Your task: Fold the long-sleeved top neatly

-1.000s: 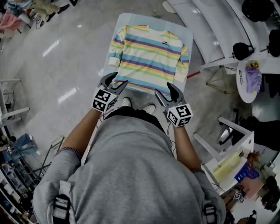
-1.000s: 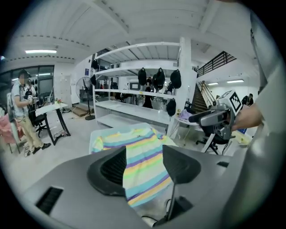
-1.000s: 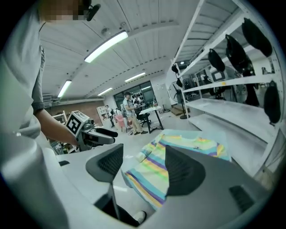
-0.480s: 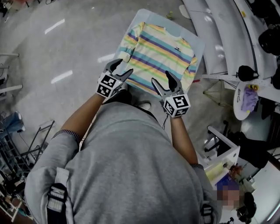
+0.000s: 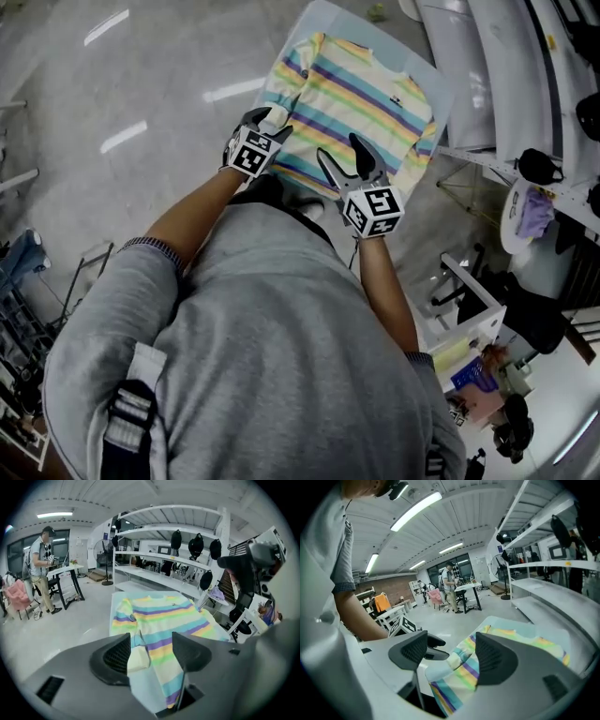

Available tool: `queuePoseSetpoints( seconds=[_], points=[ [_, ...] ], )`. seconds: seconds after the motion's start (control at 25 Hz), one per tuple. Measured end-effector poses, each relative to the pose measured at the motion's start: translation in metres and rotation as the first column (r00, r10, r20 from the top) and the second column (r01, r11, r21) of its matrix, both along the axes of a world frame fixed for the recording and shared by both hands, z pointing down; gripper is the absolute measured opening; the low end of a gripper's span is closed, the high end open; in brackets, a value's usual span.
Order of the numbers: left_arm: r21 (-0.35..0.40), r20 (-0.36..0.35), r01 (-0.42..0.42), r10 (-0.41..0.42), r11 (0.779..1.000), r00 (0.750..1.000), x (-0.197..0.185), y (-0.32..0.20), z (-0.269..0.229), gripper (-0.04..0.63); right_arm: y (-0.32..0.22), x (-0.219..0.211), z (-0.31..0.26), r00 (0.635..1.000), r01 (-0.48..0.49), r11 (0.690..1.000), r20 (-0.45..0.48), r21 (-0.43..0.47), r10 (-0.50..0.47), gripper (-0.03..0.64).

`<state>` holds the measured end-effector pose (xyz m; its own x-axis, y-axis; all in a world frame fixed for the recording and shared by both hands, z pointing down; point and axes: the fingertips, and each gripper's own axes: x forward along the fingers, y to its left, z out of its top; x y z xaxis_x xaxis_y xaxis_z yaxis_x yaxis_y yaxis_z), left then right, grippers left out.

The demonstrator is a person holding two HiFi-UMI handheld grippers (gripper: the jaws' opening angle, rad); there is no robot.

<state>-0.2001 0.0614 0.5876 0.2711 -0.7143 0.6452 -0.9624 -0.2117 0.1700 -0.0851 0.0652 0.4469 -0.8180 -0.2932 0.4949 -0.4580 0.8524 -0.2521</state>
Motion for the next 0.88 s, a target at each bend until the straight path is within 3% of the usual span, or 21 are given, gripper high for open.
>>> queuePoseSetpoints(
  seconds=[0.36,0.68,0.88],
  points=[
    [-0.183,0.025,0.071,-0.068,0.981,0.997,-0.02,-0.007,0.084,0.301,-0.011,-0.003,0.021,0.997,-0.074,0.996,-0.03,-0.048,0.072,0.336],
    [-0.28,0.041,0.188,-0.184,0.942,0.982,-0.044,-0.005,0.127,0.3,-0.005,0.009,0.036,0.992,-0.119,0.989,-0.059,-0.083,0.114,0.336],
    [-0.3,-0.008,0.234,-0.248,0.925,0.969,-0.055,0.0,0.129,0.293,0.002,0.018,0.043,0.988,-0.144,0.984,-0.076,-0.104,0.136,0.336]
  ],
)
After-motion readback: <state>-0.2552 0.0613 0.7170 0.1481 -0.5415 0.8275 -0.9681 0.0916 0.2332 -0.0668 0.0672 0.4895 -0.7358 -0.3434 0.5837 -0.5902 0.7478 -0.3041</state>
